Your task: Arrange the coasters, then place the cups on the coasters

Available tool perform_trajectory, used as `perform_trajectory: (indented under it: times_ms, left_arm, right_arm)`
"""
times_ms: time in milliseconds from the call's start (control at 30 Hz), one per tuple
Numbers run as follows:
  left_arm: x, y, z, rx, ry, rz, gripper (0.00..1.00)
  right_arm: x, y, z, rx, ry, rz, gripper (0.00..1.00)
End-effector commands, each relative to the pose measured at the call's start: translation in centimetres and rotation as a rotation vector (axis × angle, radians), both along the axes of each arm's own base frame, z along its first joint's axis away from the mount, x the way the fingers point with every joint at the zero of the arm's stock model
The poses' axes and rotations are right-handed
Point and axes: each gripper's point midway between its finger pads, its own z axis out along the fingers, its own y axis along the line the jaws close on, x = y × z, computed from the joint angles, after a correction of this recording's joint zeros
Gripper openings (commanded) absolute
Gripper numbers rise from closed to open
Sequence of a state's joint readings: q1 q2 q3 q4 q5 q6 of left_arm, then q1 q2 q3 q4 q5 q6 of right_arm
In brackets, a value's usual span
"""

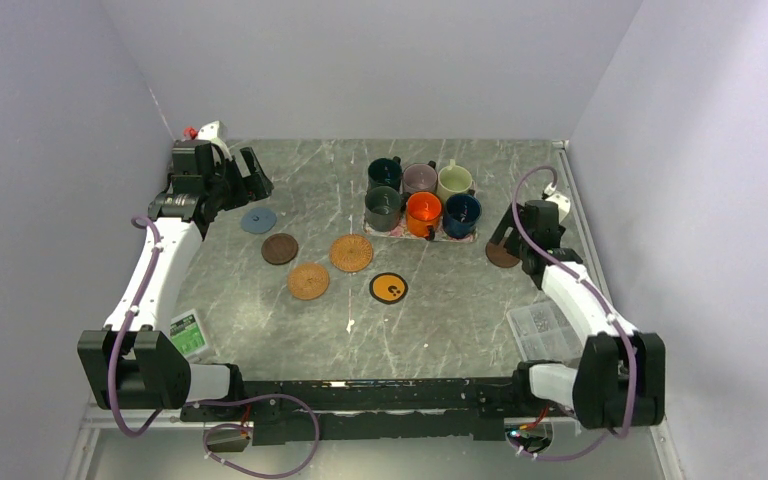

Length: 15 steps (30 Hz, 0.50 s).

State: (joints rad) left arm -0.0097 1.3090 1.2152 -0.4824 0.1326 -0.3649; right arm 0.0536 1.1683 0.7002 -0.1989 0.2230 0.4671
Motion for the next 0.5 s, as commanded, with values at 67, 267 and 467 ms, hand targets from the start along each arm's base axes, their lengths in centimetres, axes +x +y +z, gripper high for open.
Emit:
perform_trajectory:
  times_ms: [67,267,467]
  left_arm:
    - [0.7,0.0,-0.1,-0.003,-0.009,0.013,0.94]
    - [0.6,-0.2,0.2,-0.008,-0.017,0.0,0.94]
    - [0.4,-0.6,0.6,-0.027,-0.026,-0.014,0.94]
  right_arm:
    - [3.4,-0.5,-0.3,0.061,-0.026,0.033,0.72]
    - [5.5,-1.2,-2.1,0.105,0.035,0.041,0.61]
    - [6.0,-0.7,-5.1,0.136,0.126,0.081,0.53]
